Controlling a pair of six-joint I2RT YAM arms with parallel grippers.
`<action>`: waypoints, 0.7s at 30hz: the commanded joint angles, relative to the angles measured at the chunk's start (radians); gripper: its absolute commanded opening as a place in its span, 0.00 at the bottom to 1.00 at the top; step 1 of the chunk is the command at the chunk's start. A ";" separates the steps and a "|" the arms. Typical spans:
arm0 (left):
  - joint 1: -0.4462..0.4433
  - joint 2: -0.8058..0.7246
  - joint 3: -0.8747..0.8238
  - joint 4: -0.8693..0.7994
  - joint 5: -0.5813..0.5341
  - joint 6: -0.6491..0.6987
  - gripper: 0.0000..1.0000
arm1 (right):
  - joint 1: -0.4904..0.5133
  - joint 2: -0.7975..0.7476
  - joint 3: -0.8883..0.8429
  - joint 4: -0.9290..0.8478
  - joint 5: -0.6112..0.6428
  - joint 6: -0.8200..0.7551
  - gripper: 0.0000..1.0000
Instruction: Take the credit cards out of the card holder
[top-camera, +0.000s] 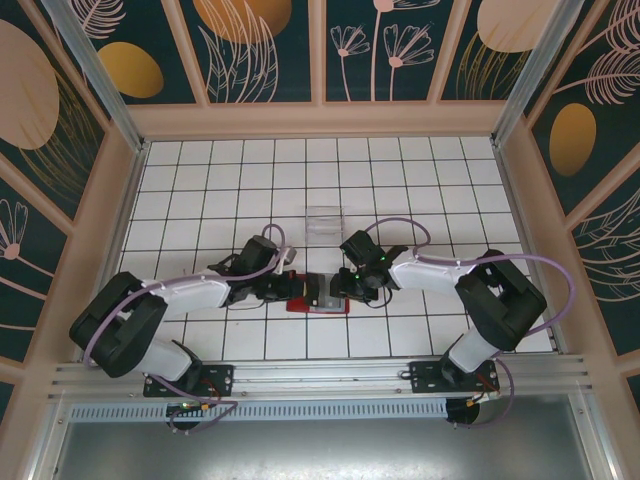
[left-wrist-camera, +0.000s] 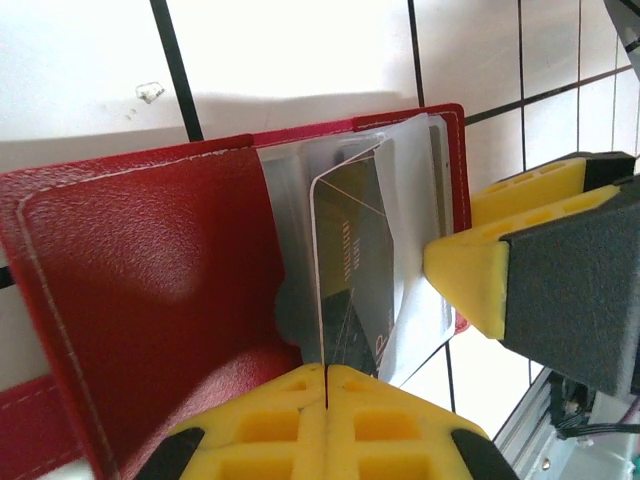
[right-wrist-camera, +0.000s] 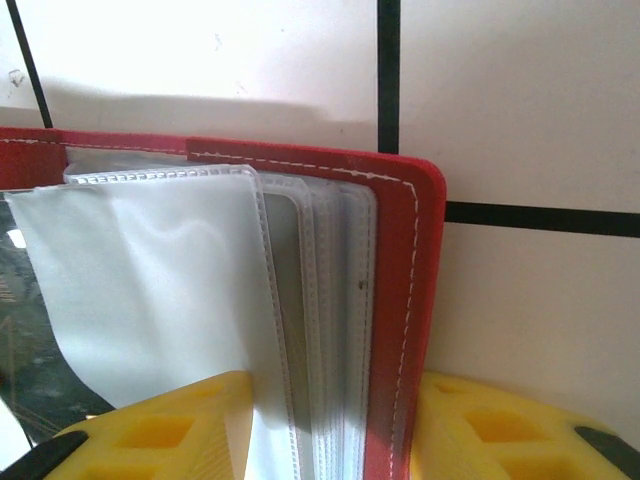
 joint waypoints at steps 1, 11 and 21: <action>0.008 -0.052 0.038 -0.110 -0.062 0.092 0.00 | -0.008 0.016 -0.038 -0.078 0.068 0.008 0.44; 0.009 -0.115 0.189 -0.364 -0.221 0.260 0.00 | -0.010 -0.013 -0.017 -0.094 0.076 -0.004 0.44; 0.008 -0.087 0.360 -0.469 -0.310 0.450 0.00 | -0.022 -0.046 0.004 -0.111 0.082 -0.030 0.44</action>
